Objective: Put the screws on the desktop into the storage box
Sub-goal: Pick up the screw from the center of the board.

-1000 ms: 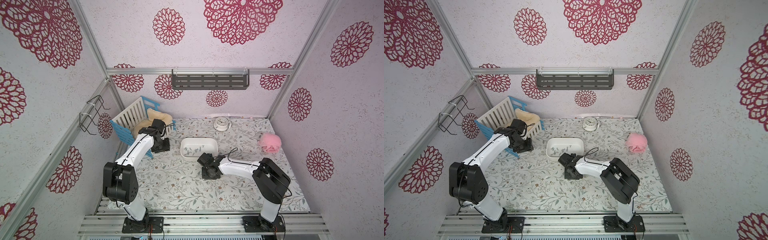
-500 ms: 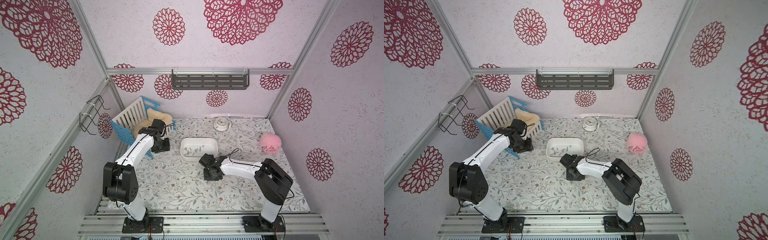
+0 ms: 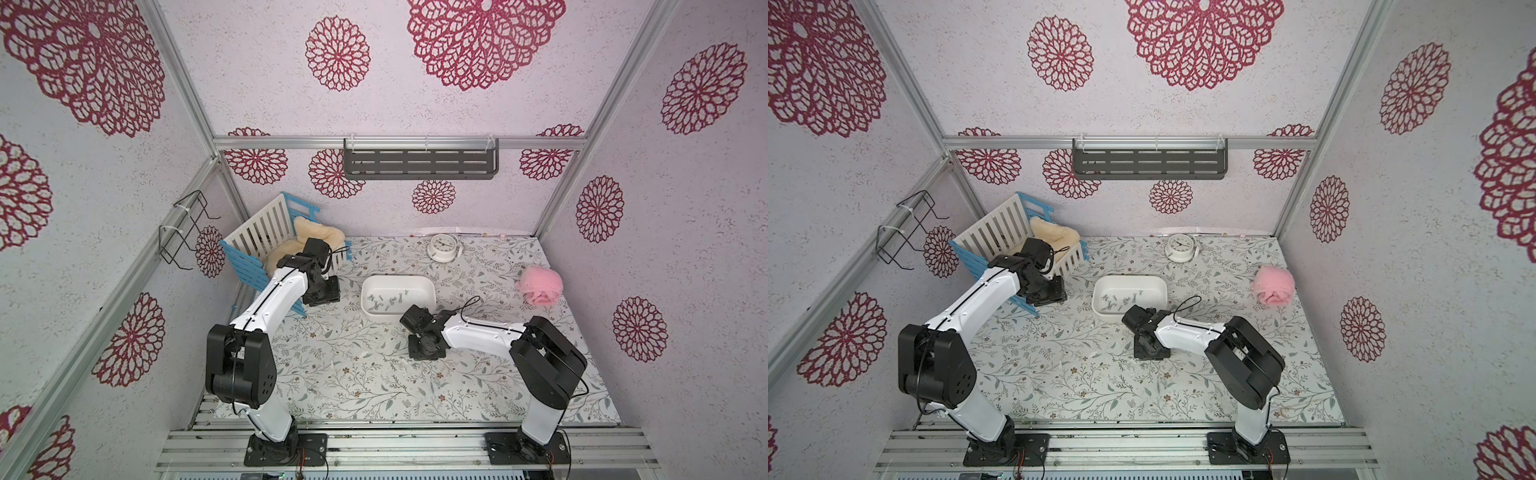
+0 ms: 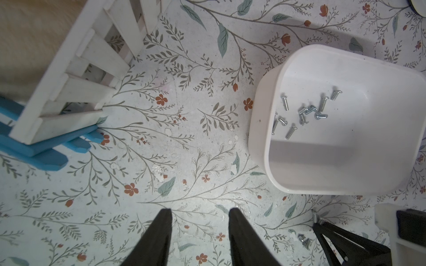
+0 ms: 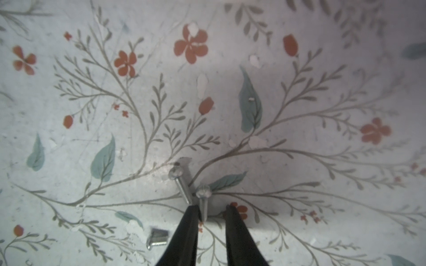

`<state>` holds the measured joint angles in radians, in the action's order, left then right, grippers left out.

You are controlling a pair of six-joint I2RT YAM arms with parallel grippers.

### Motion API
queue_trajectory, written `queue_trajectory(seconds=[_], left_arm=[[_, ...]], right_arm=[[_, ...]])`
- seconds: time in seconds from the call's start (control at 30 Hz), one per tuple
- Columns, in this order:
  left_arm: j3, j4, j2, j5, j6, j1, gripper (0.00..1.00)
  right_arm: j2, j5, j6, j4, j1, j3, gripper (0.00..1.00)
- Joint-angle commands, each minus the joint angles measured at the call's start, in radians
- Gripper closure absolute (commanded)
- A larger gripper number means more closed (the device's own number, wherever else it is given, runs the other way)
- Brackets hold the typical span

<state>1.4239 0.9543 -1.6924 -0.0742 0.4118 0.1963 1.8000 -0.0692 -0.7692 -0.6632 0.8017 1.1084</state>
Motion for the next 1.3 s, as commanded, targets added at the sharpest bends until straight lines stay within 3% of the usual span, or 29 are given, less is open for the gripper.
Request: queue_trajectory(seconds=[0.0, 0.87, 1.27], left_arm=[[-0.013, -0.02, 0.011, -0.006, -0.005, -0.007, 0.54], [-0.014, -0.019, 0.011, -0.007, -0.006, -0.009, 0.54], [-0.013, -0.02, 0.01, -0.01, -0.004, -0.009, 0.54]], right_arm=[[0.034, 0.008, 0.016, 0.019, -0.021, -0.016, 0.77], [0.038, 0.042, 0.021, 0.042, -0.027, -0.038, 0.92], [-0.124, 0.031, 0.025, -0.03, -0.026, -0.009, 0.98]])
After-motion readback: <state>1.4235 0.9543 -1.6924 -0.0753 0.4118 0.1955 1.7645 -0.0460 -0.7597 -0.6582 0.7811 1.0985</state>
